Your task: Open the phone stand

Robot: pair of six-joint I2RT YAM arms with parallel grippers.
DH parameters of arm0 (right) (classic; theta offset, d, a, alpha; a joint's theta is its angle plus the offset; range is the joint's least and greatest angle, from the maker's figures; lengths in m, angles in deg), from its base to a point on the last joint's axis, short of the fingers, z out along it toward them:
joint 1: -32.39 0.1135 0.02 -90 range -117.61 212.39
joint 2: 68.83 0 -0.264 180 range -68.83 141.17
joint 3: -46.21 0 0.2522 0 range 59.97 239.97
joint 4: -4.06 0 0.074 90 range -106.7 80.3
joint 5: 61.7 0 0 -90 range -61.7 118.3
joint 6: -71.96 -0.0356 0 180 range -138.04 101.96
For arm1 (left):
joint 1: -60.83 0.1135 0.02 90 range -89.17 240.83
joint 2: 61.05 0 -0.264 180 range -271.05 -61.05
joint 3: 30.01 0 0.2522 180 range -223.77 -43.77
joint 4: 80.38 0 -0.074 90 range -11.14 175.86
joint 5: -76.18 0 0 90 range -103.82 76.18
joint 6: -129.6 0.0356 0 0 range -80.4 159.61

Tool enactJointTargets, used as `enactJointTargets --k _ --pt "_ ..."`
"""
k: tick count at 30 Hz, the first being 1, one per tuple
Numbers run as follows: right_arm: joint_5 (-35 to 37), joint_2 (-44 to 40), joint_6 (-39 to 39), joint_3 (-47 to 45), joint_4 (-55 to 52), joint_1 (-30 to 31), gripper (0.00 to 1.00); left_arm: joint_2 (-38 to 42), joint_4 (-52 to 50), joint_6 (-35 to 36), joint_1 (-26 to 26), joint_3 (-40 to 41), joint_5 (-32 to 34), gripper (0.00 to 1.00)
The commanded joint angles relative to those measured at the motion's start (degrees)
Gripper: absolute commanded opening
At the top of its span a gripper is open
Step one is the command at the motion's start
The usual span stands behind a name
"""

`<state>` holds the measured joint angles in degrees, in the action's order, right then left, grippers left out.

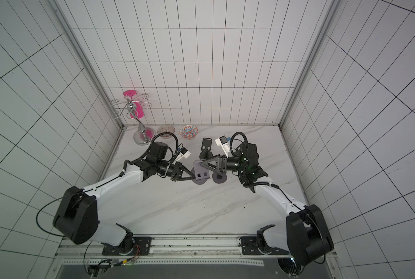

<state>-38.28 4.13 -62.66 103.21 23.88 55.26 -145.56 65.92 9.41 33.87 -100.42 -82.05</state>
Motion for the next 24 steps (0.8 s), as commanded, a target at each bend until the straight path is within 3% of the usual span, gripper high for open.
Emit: enactJointTargets --k 1,7,14,24 --pt "-1.6 0.0 1.7 0.7 1.4 1.8 0.62 -0.6 1.9 0.3 -0.2 -1.2 -1.6 0.0" --pt "-1.9 -1.6 4.5 0.1 -1.6 2.6 0.46 -1.5 2.1 0.0 -0.1 -2.5 -2.4 0.0" --pt "-1.2 -3.2 7.4 0.5 -3.9 2.9 0.01 -1.8 2.5 0.0 -0.1 -2.3 -2.5 0.0" --pt "2.2 -5.8 7.4 -1.4 3.7 3.6 0.0 -2.4 3.6 -0.7 -0.1 -0.8 -2.5 0.0"
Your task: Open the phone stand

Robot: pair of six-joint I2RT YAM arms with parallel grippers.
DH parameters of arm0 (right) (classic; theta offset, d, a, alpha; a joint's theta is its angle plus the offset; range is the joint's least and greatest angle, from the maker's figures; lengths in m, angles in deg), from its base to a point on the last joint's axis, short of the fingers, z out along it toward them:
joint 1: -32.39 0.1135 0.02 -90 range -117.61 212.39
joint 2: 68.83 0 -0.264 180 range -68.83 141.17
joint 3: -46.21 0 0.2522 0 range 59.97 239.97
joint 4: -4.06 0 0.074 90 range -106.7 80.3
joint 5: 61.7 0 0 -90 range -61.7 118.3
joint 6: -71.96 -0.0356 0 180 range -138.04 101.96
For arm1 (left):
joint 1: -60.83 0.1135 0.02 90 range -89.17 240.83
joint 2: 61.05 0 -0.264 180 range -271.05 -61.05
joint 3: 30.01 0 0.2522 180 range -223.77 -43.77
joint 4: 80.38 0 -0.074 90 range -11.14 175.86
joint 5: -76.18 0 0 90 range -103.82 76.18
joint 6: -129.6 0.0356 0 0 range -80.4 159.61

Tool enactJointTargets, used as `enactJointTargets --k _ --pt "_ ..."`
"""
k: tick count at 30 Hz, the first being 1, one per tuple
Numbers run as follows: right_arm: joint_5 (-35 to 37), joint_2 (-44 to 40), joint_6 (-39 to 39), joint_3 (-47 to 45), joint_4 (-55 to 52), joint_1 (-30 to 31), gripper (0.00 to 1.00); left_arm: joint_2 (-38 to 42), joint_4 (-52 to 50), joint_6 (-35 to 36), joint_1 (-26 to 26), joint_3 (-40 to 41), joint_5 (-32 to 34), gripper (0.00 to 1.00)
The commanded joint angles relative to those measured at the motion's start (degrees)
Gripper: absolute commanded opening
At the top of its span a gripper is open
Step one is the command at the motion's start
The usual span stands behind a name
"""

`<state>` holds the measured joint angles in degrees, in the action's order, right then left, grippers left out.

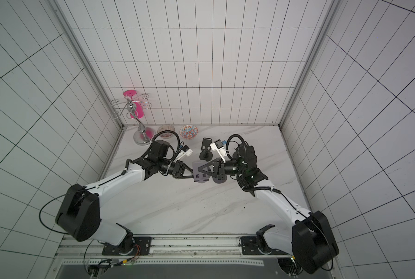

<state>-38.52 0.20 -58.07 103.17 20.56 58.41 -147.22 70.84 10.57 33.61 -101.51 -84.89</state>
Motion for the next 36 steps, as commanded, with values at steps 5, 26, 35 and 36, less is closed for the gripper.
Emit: enactJointTargets --k 5,26,35,36 --pt "6.1 -2.5 1.4 -2.5 13.2 0.4 0.0 -0.9 -1.2 -1.9 0.0 1.9 0.8 0.0" --pt "9.8 0.1 -2.5 1.0 22.8 0.4 0.0 -0.4 4.2 -4.4 0.5 5.7 0.9 0.0" --pt "7.7 6.6 -15.9 -0.7 38.9 0.7 0.0 0.6 12.5 -11.4 0.7 2.8 -0.2 0.11" --pt "7.4 6.9 -16.2 -0.4 38.9 0.8 0.0 0.7 12.9 -11.7 0.7 2.7 -0.3 0.13"
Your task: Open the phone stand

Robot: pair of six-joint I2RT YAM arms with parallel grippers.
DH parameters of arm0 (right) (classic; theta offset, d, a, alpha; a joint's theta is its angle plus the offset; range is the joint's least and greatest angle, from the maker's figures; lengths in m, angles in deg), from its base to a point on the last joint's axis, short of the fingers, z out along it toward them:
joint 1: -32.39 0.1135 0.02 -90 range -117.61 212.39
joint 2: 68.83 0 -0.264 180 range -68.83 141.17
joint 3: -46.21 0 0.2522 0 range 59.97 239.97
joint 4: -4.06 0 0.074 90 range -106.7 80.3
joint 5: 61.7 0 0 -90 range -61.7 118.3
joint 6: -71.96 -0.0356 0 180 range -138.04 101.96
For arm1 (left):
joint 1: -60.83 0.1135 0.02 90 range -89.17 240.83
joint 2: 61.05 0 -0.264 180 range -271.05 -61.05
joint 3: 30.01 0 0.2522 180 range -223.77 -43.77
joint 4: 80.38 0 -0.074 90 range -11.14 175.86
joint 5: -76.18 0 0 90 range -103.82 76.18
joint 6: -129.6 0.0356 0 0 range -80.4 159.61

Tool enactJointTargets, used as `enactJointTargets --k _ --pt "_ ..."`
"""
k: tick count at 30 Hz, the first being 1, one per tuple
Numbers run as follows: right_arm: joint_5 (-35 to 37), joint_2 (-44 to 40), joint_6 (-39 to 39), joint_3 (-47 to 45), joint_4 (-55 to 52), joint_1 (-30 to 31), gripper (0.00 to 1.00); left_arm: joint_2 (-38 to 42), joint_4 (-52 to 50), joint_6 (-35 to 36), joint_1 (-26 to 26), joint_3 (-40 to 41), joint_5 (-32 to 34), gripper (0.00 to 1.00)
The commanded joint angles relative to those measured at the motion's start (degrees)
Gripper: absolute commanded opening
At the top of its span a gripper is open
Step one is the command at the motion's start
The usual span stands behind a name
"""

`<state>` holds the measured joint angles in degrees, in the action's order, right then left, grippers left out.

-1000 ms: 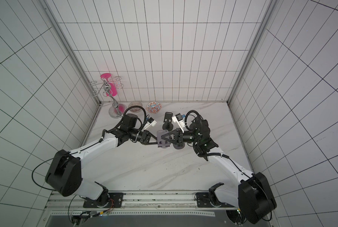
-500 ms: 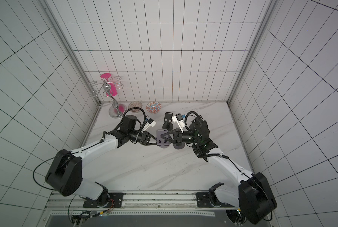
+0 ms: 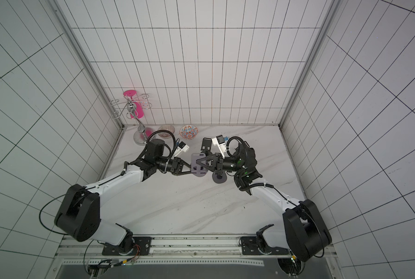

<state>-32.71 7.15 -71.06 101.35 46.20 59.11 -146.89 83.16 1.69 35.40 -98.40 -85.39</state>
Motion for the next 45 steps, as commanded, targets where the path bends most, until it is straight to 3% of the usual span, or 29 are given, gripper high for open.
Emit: enactJointTargets --k 1,10,13,17,22,27,30,33,39,45 --pt "1.2 0.3 -3.6 1.7 13.3 0.2 0.0 0.5 1.1 -3.1 -1.0 -0.6 0.2 0.17" --pt "-1.6 1.8 -4.1 2.4 10.1 2.1 0.0 0.3 6.1 -7.2 1.7 -2.1 1.8 0.33" --pt "-1.6 1.6 -3.8 2.1 9.1 2.6 0.0 0.3 8.4 -8.6 2.0 -2.5 2.1 0.34" --pt "-2.0 2.0 -4.2 2.7 8.4 3.4 0.0 -0.2 9.0 -8.8 2.0 -3.3 2.5 0.28" --pt "-1.2 4.0 -6.2 3.5 10.8 4.8 0.0 -1.1 12.6 -11.1 1.9 -3.1 2.0 0.0" --pt "-1.0 8.8 -13.2 4.8 20.9 6.2 0.0 -0.9 17.0 -14.3 1.9 -1.8 1.3 0.0" --pt "-1.2 9.6 -12.9 5.5 20.9 6.2 0.0 0.7 17.5 -14.9 1.9 -0.6 1.4 0.0" --pt "-0.7 6.7 -4.9 6.0 10.8 6.2 0.0 2.3 17.5 -15.8 2.1 1.0 1.8 0.0" --pt "5.1 -5.1 22.7 8.2 -23.1 6.5 0.0 4.3 17.8 -17.1 2.2 4.6 2.5 0.0" --pt "8.9 -8.6 30.1 8.0 -29.1 6.5 0.0 4.2 18.1 -17.8 2.3 6.1 2.3 0.0"
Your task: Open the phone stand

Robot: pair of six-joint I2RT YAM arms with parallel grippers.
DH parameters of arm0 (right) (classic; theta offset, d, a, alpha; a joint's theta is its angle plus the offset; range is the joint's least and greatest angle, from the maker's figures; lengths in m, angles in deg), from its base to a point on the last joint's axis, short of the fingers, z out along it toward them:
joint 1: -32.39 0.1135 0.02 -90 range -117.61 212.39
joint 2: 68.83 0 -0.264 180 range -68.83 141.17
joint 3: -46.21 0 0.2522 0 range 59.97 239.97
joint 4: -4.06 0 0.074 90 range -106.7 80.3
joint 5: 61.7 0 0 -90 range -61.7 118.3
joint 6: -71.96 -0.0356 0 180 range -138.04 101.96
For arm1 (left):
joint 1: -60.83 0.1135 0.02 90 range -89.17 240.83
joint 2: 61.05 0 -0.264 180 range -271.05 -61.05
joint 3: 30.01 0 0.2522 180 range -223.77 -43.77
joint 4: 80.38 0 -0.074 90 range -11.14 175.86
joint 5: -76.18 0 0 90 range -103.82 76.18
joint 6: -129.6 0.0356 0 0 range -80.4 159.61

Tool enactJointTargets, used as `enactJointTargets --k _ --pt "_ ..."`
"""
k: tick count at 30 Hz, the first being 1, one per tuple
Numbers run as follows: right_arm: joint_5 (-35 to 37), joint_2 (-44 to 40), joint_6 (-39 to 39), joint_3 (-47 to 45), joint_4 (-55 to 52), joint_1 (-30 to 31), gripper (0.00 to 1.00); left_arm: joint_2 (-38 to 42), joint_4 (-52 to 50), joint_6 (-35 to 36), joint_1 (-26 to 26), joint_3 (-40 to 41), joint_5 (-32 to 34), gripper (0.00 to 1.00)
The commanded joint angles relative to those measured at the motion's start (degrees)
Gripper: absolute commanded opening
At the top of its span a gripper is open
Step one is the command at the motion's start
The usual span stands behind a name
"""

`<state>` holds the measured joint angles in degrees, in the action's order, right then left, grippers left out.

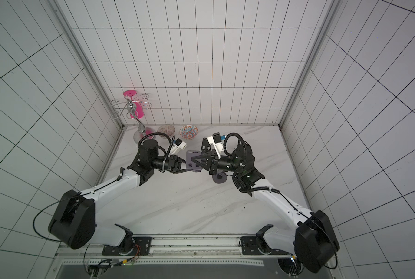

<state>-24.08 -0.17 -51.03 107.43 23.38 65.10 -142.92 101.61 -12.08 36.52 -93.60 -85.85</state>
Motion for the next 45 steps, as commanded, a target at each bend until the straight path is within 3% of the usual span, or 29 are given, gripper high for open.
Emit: enactJointTargets --k 1,14,32,45 --pt "0.7 -1.3 10.8 1.8 -6.2 0.5 0.0 0.3 -0.1 -4.1 1.1 1.7 2.7 0.0" --pt "0.7 2.0 1.4 1.9 8.6 -0.6 0.0 -1.1 -0.1 -3.4 1.2 6.5 2.4 0.0" --pt "0.2 3.3 4.1 7.1 6.2 -3.9 0.0 -0.5 -2.3 -1.5 1.2 9.7 2.8 0.0" --pt "-0.2 5.2 0.6 8.7 12.8 -4.5 0.0 -2.9 -2.9 -0.1 1.2 10.0 2.9 0.0"
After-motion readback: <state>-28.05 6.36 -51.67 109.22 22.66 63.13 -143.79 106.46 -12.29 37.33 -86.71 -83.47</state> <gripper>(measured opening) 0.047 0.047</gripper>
